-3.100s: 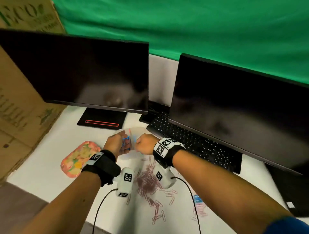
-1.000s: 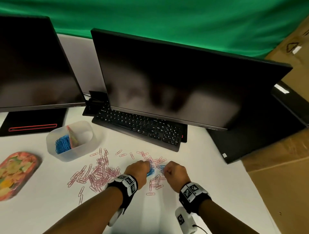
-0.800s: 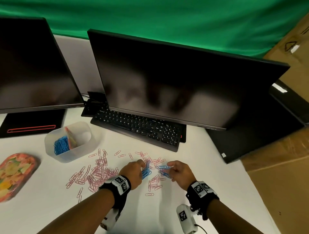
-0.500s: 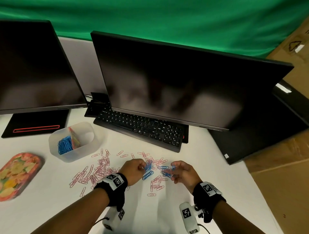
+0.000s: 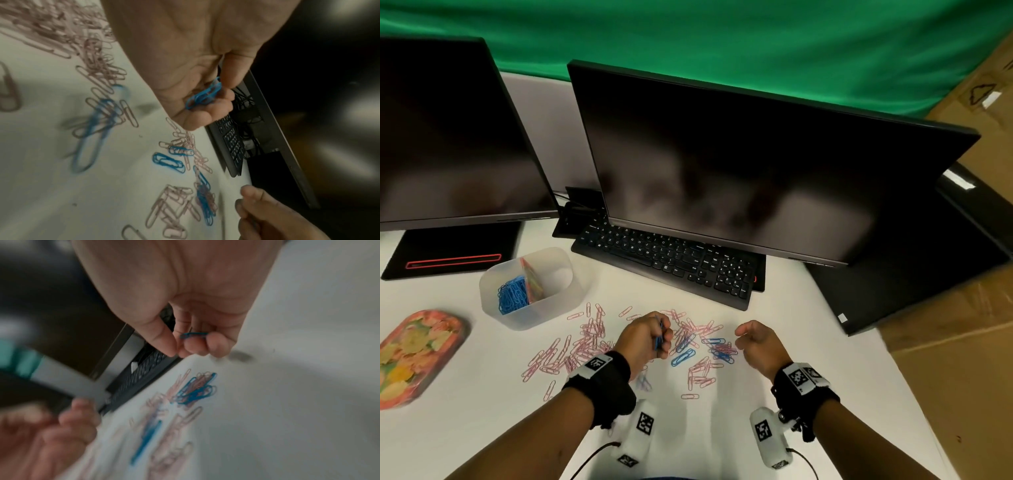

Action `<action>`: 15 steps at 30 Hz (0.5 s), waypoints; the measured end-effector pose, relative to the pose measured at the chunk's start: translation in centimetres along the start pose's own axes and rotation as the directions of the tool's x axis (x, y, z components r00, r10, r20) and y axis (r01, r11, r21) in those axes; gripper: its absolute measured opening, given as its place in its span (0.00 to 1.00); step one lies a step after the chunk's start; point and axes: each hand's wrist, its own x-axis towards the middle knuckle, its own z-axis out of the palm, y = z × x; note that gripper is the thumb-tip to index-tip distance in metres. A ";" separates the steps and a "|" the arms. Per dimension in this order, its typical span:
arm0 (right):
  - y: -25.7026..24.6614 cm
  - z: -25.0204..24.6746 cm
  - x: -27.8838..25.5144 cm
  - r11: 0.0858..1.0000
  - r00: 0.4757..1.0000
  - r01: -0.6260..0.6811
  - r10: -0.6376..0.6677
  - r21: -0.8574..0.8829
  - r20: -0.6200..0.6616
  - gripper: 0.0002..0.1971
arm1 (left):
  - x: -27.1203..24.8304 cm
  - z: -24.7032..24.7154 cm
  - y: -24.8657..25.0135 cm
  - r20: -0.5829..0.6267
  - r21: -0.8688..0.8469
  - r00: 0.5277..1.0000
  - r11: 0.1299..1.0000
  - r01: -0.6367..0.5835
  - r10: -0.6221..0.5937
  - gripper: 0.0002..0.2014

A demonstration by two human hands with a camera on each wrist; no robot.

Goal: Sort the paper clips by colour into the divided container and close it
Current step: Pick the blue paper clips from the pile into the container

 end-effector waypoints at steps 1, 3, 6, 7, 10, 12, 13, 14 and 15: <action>0.1 0.1 0.1 0.982 0.998 0.066 -0.068 -0.176 -0.008 0.08 | 0.0 0.0 -0.1 -0.006 -0.027 0.999 0.999 0.032 -0.032 0.09; -0.1 0.3 0.3 0.916 0.988 0.141 -0.152 -0.376 0.000 0.07 | 0.0 0.0 -0.2 -0.041 -0.011 0.996 0.997 0.073 -0.073 0.07; -1.1 1.0 0.6 0.808 0.976 0.210 -0.205 -0.550 0.072 0.08 | 0.3 -0.2 0.0 -0.125 0.157 0.990 0.984 0.088 -0.068 0.16; -1.5 1.2 0.8 0.763 0.970 0.237 -0.216 -0.601 0.108 0.10 | 0.4 -0.2 0.1 -0.149 0.227 0.987 0.970 0.088 -0.054 0.18; -2.4 2.3 1.3 0.645 0.948 0.317 -0.235 -0.695 0.213 0.12 | 0.7 -0.4 0.1 -0.165 0.393 0.986 0.916 0.078 -0.013 0.17; -2.7 2.9 1.6 0.581 0.940 0.341 -0.218 -0.739 0.263 0.13 | 0.5 -0.9 0.0 -0.155 0.443 0.988 0.894 0.067 0.003 0.15; -2.9 3.2 1.7 0.551 0.938 0.347 -0.205 -0.759 0.280 0.13 | 0.3 -1.2 0.1 -0.158 0.449 0.987 0.891 0.065 0.007 0.14; -3.0 3.4 1.7 0.528 0.938 0.347 -0.191 -0.775 0.289 0.14 | 0.0 -1.7 0.2 -0.161 0.454 0.987 0.889 0.061 0.014 0.13; -3.1 3.5 1.8 0.512 0.938 0.346 -0.182 -0.786 0.294 0.15 | -0.3 -2.2 0.4 -0.166 0.459 0.986 0.887 0.057 0.022 0.13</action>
